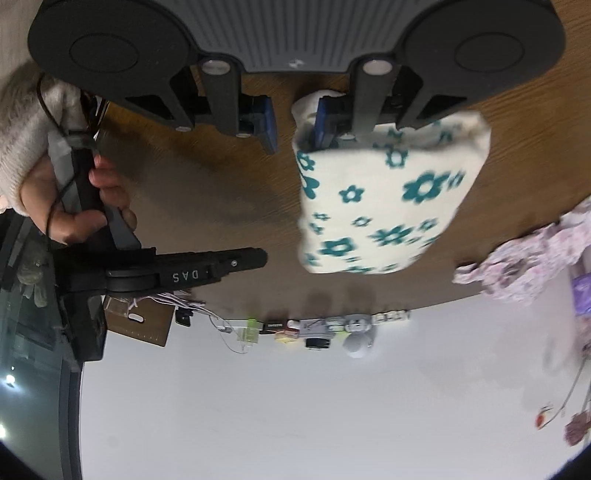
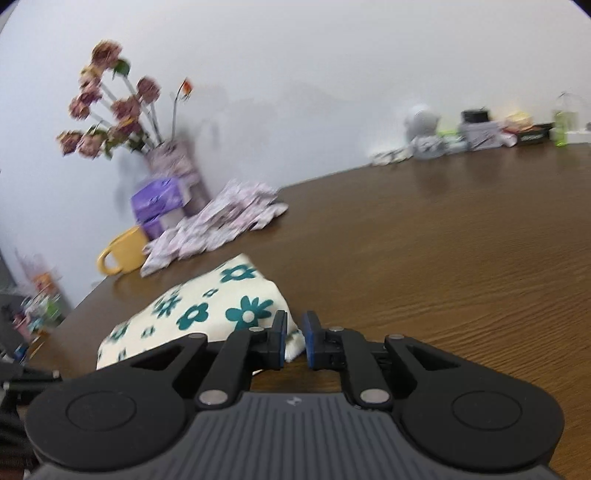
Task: Fold clothes
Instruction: 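Lift and turn the folded bundle with both grippers, then release, then pinch the bundle's folded end with the right gripper while the left gripper pinches beside it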
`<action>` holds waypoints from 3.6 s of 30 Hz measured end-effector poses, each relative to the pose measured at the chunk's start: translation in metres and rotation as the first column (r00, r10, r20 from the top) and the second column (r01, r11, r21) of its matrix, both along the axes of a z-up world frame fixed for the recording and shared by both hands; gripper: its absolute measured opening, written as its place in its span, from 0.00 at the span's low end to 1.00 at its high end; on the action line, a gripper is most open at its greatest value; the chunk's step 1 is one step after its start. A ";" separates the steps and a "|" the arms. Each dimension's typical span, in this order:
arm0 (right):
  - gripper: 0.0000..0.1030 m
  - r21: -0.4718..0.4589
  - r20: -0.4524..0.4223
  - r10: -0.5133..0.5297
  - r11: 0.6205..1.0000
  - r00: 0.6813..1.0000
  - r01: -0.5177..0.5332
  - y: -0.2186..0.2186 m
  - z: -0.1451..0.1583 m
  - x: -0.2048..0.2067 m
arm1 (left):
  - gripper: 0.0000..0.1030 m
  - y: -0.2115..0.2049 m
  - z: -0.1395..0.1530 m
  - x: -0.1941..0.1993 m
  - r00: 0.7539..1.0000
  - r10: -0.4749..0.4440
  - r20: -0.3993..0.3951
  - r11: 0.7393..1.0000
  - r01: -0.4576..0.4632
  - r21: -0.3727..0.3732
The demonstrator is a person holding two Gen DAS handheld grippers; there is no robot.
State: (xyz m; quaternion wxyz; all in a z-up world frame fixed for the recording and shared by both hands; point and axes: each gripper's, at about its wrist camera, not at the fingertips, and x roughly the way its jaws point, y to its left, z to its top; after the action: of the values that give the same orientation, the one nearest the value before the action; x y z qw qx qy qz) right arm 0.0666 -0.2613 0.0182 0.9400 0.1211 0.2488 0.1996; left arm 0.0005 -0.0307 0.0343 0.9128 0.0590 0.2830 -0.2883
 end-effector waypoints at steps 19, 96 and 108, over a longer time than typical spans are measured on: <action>0.27 -0.097 0.026 0.117 0.989 0.993 -0.114 0.002 -0.007 -0.050 | 0.43 0.024 -0.004 -0.023 0.981 0.191 0.035 0.979 -0.193 0.068; 0.03 -0.290 0.083 0.118 0.953 0.989 -0.090 0.065 -0.013 -0.061 | 0.16 0.059 -0.017 -0.006 0.889 0.444 -0.109 0.857 -0.457 -0.240; 0.07 -0.293 0.071 0.127 0.951 0.989 -0.101 0.065 -0.014 -0.061 | 0.13 0.059 -0.020 -0.002 0.891 0.435 -0.131 0.860 -0.454 -0.235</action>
State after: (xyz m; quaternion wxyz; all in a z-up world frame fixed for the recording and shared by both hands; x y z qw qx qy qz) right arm 0.0055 -0.1965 0.0041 0.9446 -0.0412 0.2396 0.2203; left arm -0.0013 0.0286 0.0141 0.9434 -0.1384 0.2819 -0.1066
